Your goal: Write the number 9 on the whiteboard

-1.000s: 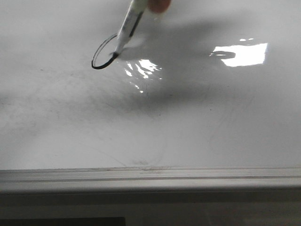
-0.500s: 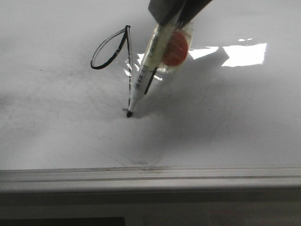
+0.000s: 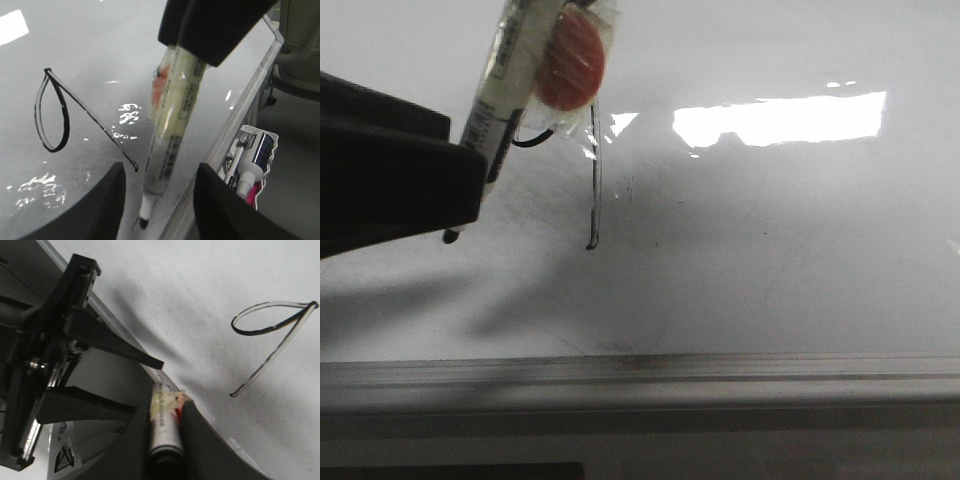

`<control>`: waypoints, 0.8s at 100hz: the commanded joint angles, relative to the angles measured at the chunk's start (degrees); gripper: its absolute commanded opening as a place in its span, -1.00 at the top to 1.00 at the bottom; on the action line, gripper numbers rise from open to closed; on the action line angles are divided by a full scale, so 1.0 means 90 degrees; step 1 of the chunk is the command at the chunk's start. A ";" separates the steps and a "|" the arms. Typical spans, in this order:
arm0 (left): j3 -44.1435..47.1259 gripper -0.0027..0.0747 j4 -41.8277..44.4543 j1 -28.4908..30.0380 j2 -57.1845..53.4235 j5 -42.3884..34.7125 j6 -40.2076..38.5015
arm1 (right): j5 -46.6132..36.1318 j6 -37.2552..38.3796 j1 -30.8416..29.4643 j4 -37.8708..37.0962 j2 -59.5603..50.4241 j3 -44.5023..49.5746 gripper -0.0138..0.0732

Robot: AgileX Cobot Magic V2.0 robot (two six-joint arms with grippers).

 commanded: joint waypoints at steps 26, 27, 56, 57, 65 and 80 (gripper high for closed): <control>-0.0206 0.24 -0.0034 -0.0053 0.0282 -0.0914 -0.0057 | -0.0305 0.0017 0.0052 0.0234 -0.0123 -0.0210 0.83; -0.0206 0.26 -0.0034 -0.0053 0.0282 -0.0914 -0.0057 | -0.0305 0.0017 0.0052 0.0234 -0.0123 -0.0210 0.83; -0.0206 0.98 -0.0021 -0.0053 0.0282 -0.0914 -0.0057 | -0.0307 0.0017 0.0052 0.0210 -0.0123 -0.0210 0.80; -0.0206 0.98 -0.0021 -0.0053 0.0282 -0.0914 -0.0057 | -0.0308 0.0017 0.0052 0.0199 -0.0123 -0.0210 0.78; -0.0206 0.98 -0.0076 -0.0053 0.0282 -0.0887 -0.0152 | -0.0308 0.0006 0.0052 0.0135 -0.0123 -0.0210 0.55; -0.0206 0.98 -0.1045 -0.0053 0.0211 -0.0577 -0.0437 | -0.0316 0.0006 0.0039 -0.0078 -0.0123 -0.0210 -0.02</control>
